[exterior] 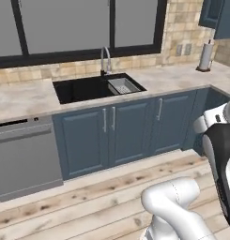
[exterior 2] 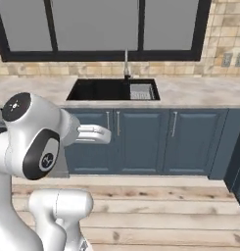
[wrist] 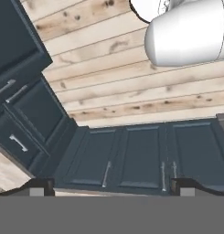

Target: There is a tray on the dining counter. Grab the cup, mug, and pitcher and place them on the tray. The pitcher may be placed next to the tray if it cannot fit the tray.

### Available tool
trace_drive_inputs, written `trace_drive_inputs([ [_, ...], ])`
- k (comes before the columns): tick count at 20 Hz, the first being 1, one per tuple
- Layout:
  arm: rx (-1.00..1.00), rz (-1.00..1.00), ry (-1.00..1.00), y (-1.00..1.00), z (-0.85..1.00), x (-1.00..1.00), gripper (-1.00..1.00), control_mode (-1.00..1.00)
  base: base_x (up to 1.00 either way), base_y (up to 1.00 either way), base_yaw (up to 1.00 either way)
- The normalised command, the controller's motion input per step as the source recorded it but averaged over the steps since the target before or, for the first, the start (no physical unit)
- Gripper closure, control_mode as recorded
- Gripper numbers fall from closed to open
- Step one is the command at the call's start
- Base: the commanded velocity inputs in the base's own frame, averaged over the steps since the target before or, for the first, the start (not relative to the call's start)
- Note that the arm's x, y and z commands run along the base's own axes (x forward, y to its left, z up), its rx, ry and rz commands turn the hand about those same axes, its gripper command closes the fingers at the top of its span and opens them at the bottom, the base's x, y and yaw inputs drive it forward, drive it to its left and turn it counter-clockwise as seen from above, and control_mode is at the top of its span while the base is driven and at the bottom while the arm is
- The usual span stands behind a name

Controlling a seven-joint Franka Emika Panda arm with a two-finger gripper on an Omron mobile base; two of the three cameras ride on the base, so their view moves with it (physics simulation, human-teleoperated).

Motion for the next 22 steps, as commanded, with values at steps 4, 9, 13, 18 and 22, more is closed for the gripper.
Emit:
trace_drive_inputs([
  [4, 0.0, 0.0, 0.0, 0.0, 0.0, 0.0, -1.0, 1.0, 0.76, -0.19, -0.5],
  [9, 0.0, 0.0, 0.0, 0.0, 0.0, 0.0, -1.0, 1.0, 0.67, -0.08, -0.55],
  [13, 0.0, 0.0, 0.0, 0.0, 0.0, 0.0, -1.0, 1.0, 0.72, 0.0, -0.53],
  [18, 0.0, 0.0, 0.0, 0.0, 0.0, 0.0, -1.0, 1.0, 0.74, 0.0, -0.48],
  [22, 0.0, 0.0, 0.0, 0.0, 0.0, 0.0, -1.0, 1.0, 0.81, 0.0, -0.45],
])
